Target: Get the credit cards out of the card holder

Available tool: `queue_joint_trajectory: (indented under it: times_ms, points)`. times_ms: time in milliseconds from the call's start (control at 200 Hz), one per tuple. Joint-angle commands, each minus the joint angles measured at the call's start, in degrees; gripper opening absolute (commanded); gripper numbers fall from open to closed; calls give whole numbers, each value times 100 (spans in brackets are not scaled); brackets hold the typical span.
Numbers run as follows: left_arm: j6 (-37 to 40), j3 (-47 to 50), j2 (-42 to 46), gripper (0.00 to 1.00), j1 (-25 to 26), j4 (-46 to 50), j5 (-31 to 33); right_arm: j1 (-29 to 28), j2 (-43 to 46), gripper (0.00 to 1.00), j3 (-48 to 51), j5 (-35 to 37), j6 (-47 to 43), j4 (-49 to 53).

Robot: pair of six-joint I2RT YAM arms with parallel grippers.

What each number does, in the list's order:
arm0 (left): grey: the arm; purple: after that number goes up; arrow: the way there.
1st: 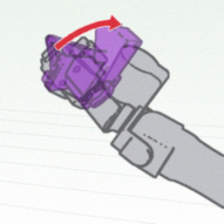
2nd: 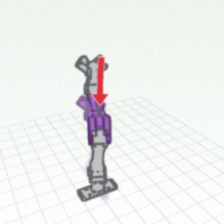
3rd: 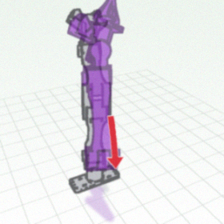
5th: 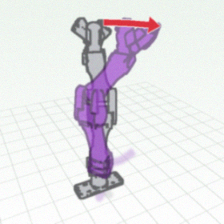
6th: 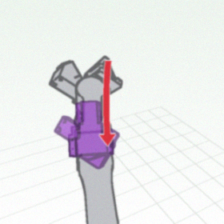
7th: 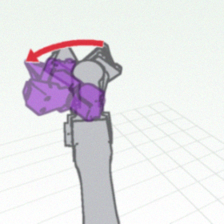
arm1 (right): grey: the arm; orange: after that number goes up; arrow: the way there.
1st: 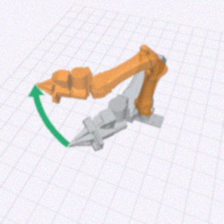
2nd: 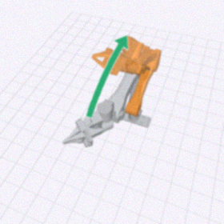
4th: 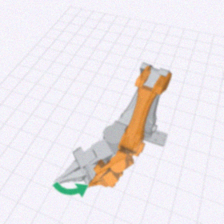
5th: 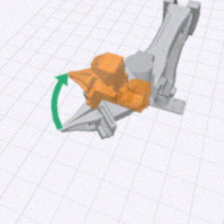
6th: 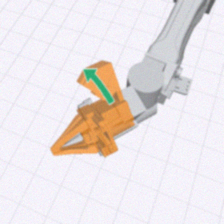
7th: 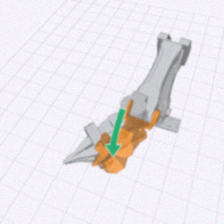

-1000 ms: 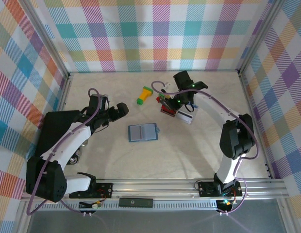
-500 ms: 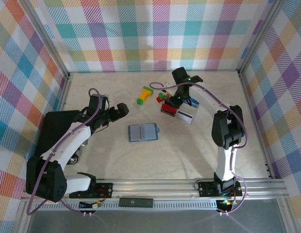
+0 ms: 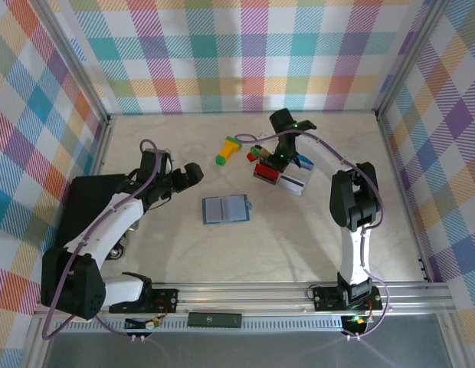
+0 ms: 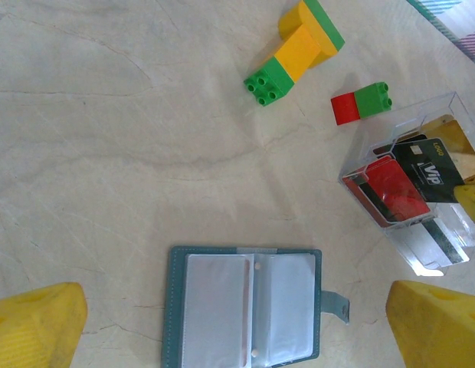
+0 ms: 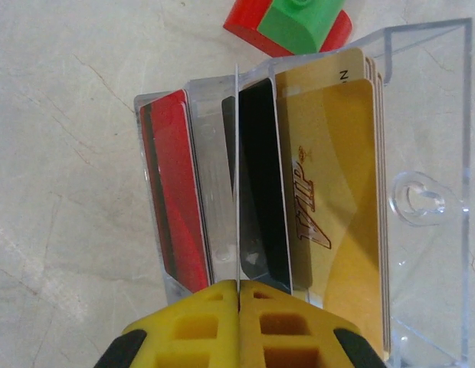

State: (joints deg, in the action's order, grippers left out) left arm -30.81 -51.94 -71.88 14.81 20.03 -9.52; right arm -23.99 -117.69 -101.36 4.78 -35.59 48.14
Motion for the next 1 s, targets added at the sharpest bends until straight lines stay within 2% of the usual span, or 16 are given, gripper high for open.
queue_joint_trajectory:
  times_ms: [0, 190, 555, 665, 805, 995]
  points:
    - [-54, 43, 51, 100, -66, 122, -41, 43, -142, 3, -283, 171, -75, 126]
    - [-73, 62, 84, 100, -66, 104, -51, 57, -203, 17, -489, 309, 123, 275]
    - [-93, 80, 75, 100, -66, 111, -59, 70, 333, 20, -411, -59, 693, 155]
    - [-103, 90, 90, 100, -74, 171, 9, 61, 677, 26, -240, -471, 1253, 78]
    - [-171, 151, 167, 100, -181, 280, 136, -155, 1259, 45, 390, -661, 2278, -339]
    - [-338, 173, 397, 100, -292, 599, 424, -905, 1999, 50, 1533, -482, 3661, -1114]
